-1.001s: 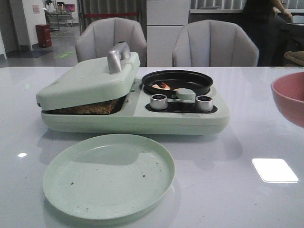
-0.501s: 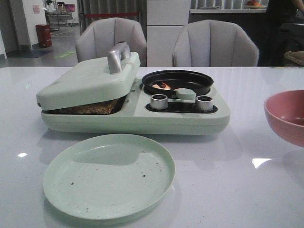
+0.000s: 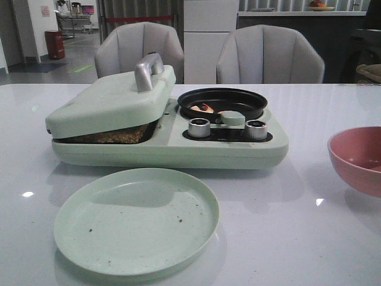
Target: Make breakfast with bread and shrimp
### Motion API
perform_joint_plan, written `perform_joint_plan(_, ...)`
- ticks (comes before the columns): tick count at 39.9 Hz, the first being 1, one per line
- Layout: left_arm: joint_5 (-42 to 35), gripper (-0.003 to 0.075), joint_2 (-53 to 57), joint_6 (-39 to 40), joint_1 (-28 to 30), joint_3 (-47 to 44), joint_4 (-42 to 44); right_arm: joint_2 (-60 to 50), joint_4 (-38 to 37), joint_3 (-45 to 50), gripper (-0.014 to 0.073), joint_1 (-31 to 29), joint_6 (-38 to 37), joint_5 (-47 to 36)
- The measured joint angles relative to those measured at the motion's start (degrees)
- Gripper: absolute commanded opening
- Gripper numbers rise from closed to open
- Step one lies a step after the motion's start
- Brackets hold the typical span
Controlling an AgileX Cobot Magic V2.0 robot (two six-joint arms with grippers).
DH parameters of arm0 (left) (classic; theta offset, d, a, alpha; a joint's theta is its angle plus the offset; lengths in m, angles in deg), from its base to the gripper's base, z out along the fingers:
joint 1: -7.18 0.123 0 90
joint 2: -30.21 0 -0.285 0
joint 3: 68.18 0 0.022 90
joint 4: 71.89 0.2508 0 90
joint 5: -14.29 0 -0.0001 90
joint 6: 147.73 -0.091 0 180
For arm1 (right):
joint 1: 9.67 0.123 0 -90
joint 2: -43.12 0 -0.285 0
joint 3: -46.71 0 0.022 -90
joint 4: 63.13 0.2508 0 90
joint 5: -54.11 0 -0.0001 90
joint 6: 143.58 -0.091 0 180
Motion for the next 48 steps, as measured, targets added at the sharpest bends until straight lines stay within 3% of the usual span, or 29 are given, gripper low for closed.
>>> perform_joint_plan(13, 0.1, 0.0101, 0.0, 0.0, 0.0, 0.0, 0.0, 0.7, -2.4, 0.0, 0.0091, 0.0, 0.0, 0.9)
perform_joint_plan(19, 0.1, 0.0101, 0.0, 0.0, 0.0, 0.0, 0.0, 0.7, -3.2, 0.0, 0.0207, 0.0, 0.0, 1.0)
perform_joint_plan(26, 0.1, 0.0101, 0.0, 0.0, 0.0, 0.0, 0.0, 1.2, -3.8, 0.0, 0.0411, 0.0, 0.0, 1.1)
perform_joint_plan(29, 0.1, 0.0101, 0.0, 0.0, 0.0, 0.0, 0.0, 1.2, -3.9, 0.0, 0.0447, 0.0, 0.0, 1.1)
perform_joint_plan(37, 0.1, 0.0101, 0.0, 0.0, 0.0, 0.0, 0.0, -0.2, -4.2, -1.0, 0.0445, 0.0, 0.1, 2.3)
perform_joint_plan(48, 0.4, 0.0101, 0.0, 0.0, 0.0, 0.0, 0.0, -11.7, -4.2, -1.1, 0.0442, 1.2, 0.1, 4.7)
